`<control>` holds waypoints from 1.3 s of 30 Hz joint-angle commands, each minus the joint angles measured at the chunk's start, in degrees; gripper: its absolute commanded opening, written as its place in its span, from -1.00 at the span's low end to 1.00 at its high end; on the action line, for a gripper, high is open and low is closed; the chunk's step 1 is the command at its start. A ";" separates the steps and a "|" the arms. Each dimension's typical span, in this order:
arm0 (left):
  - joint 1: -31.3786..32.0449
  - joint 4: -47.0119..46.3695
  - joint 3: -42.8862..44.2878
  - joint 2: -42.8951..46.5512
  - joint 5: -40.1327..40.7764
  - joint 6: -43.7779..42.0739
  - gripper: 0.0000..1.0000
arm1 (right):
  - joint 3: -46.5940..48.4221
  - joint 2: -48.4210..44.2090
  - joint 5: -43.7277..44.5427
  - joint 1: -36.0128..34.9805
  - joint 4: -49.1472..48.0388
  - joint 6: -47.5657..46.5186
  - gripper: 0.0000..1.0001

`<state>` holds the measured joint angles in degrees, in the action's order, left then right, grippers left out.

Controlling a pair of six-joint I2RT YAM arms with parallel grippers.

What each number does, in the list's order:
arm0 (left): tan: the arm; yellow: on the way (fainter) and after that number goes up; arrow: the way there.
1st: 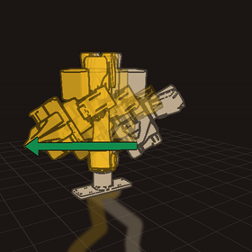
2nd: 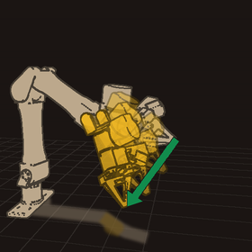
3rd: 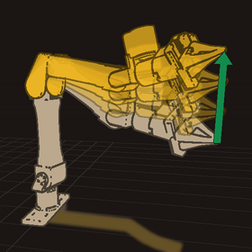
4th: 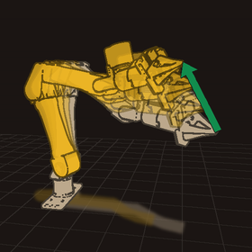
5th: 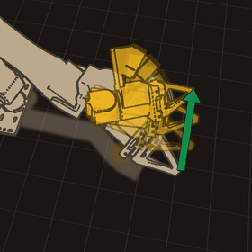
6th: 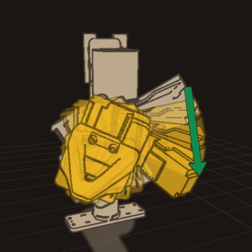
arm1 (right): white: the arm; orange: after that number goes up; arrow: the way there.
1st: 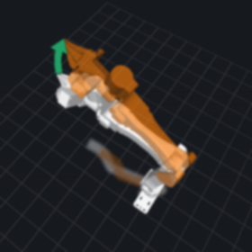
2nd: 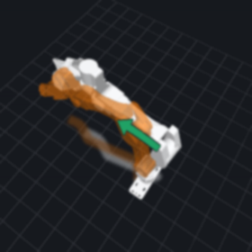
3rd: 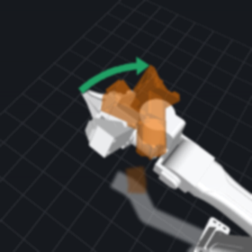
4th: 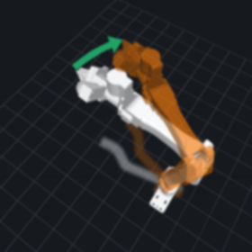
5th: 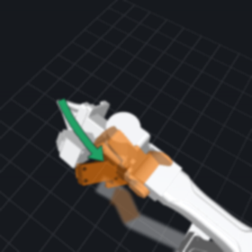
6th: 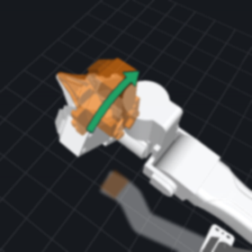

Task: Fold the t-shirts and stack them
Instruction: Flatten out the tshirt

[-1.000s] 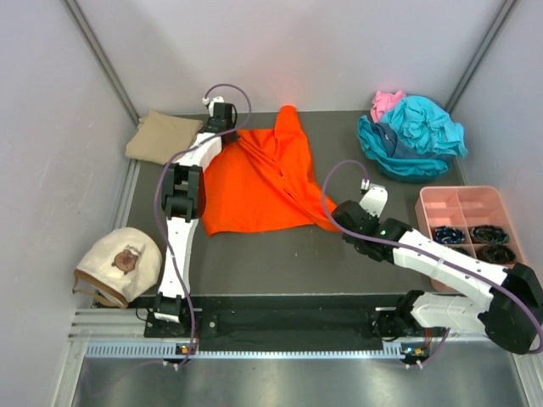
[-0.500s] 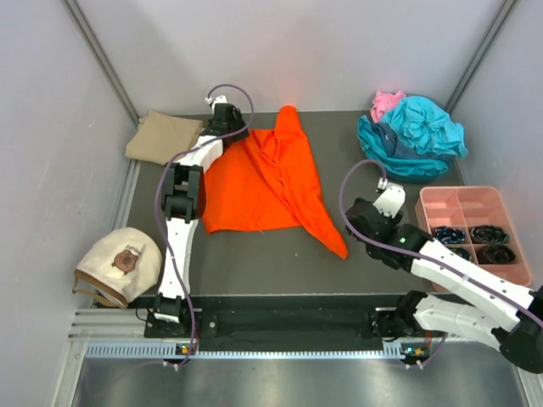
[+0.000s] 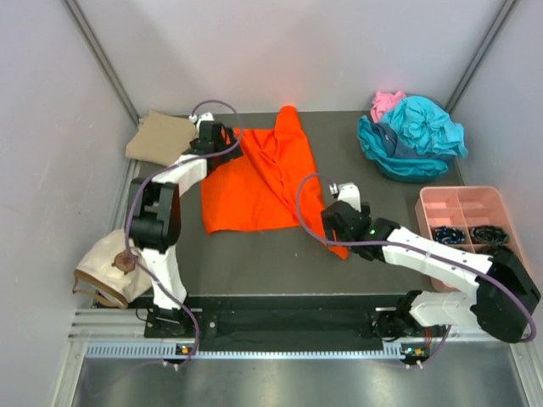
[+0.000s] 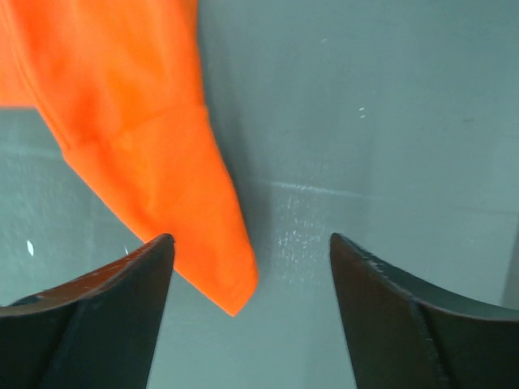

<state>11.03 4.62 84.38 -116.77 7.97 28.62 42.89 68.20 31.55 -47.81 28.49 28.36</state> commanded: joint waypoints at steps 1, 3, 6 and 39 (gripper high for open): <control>3.03 -2.52 -12.18 17.15 4.24 1.17 0.98 | 2.46 -0.17 -1.04 -1.85 -1.68 -5.68 0.59; 4.17 -2.25 -16.59 21.30 6.26 1.52 0.98 | 1.23 -1.40 -2.80 -1.76 -2.21 -6.64 0.60; 5.50 -0.32 -24.07 28.69 7.16 4.50 0.98 | -0.26 -2.20 -4.47 -2.02 -1.51 -6.47 0.55; 7.17 4.34 -34.02 39.60 2.67 4.95 0.98 | 6.68 21.70 17.41 -16.17 14.84 15.94 0.05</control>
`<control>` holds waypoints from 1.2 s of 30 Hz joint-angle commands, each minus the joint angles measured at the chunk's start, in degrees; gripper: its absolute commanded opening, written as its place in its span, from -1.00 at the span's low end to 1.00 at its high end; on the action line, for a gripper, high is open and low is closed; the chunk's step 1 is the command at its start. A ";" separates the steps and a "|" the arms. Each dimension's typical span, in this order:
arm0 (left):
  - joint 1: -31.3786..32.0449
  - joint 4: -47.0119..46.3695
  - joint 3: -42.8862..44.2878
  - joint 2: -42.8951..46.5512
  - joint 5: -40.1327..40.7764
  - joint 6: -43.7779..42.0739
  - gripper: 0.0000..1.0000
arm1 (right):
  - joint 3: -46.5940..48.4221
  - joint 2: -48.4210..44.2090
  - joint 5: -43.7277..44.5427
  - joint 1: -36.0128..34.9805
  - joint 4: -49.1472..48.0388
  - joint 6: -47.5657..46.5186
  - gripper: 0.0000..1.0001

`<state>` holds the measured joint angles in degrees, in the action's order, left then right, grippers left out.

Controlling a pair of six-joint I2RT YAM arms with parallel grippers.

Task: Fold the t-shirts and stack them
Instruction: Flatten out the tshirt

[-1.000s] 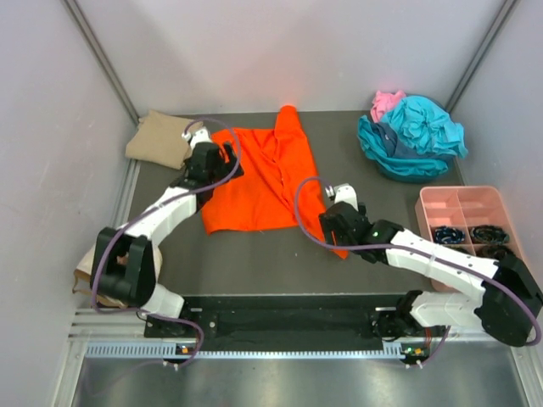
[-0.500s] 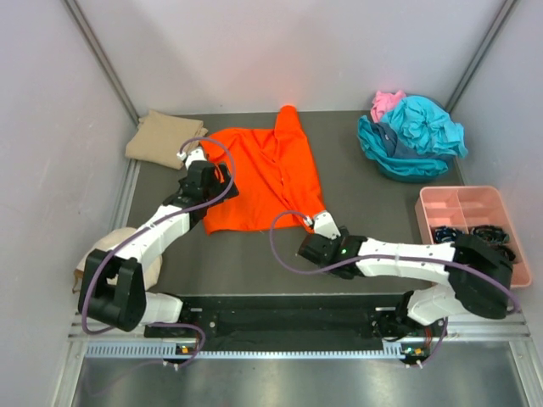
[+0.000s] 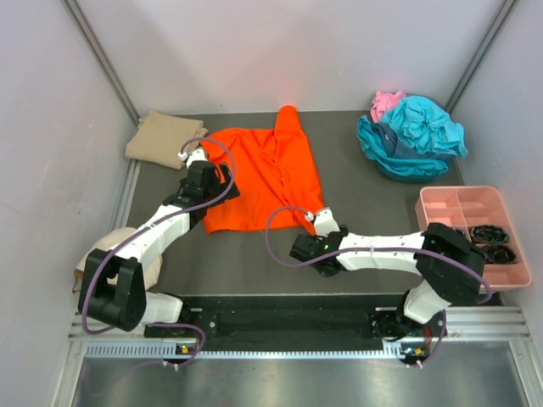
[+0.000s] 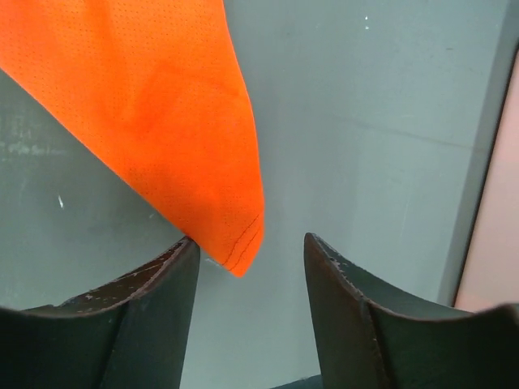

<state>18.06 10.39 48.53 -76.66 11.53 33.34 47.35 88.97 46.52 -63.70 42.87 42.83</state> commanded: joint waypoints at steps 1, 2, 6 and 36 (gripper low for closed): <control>0.13 -1.43 1.91 -0.59 -0.89 0.32 0.98 | 2.39 0.94 2.43 -0.20 0.46 1.47 0.03; 0.13 -1.52 1.92 -0.59 -0.98 0.23 0.98 | 2.39 0.94 2.35 -0.19 0.28 1.47 -0.02; 0.13 -1.60 1.92 -0.85 -1.07 0.50 0.98 | 1.69 0.94 1.21 0.33 -0.24 1.38 -0.13; 0.13 -0.81 1.21 -0.24 -0.11 -0.21 0.98 | 2.66 4.20 -2.40 4.46 0.02 1.91 -0.99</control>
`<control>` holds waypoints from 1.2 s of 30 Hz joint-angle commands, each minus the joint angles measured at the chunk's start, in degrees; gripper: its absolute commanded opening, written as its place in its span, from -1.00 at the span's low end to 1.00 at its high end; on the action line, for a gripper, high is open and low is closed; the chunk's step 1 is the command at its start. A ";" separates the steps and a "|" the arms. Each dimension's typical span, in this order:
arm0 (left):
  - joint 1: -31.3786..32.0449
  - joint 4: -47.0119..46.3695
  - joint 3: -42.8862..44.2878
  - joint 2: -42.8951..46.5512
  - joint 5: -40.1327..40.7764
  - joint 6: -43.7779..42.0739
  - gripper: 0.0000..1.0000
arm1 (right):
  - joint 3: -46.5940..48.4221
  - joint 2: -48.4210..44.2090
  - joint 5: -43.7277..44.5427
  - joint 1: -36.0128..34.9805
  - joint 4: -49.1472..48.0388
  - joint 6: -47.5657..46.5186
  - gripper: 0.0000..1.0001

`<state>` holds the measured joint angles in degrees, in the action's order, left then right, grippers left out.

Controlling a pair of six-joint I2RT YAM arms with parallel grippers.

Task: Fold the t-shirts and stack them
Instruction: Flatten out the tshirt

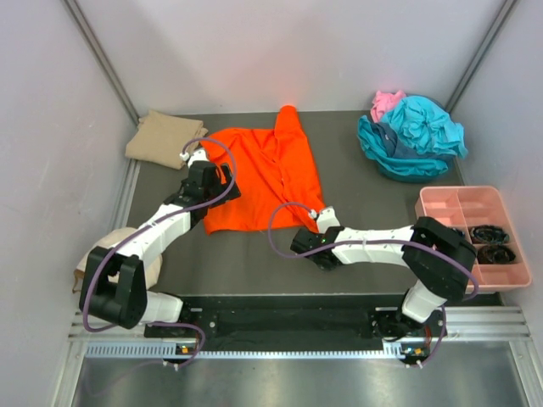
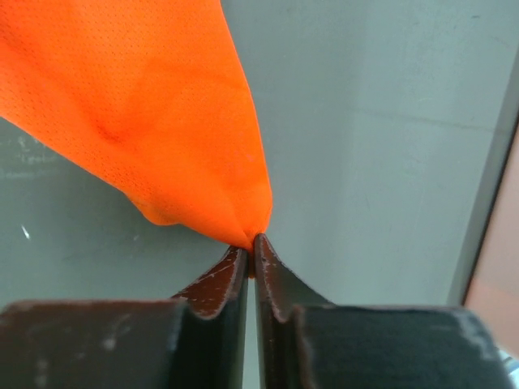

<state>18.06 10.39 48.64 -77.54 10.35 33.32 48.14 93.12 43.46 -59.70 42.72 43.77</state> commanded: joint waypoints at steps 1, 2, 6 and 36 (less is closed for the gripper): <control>0.13 -0.55 1.10 0.72 1.16 -0.27 0.98 | 1.96 -0.04 0.75 0.38 0.08 0.97 -1.00; 0.13 -0.29 1.10 0.63 1.25 -0.19 0.98 | 1.87 -0.31 0.75 0.38 0.08 0.97 -1.00; 0.13 4.09 1.80 1.86 3.61 -0.54 0.98 | 2.13 -1.53 1.89 0.38 0.61 1.06 -1.00; 6.81 -7.47 -26.31 16.71 6.88 26.26 0.98 | 4.24 -4.09 -3.74 0.38 -6.33 -6.50 -1.00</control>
<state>24.69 13.74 25.43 -61.43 18.28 56.90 49.82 91.11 39.86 -59.55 37.50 37.52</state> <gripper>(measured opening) 0.990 0.010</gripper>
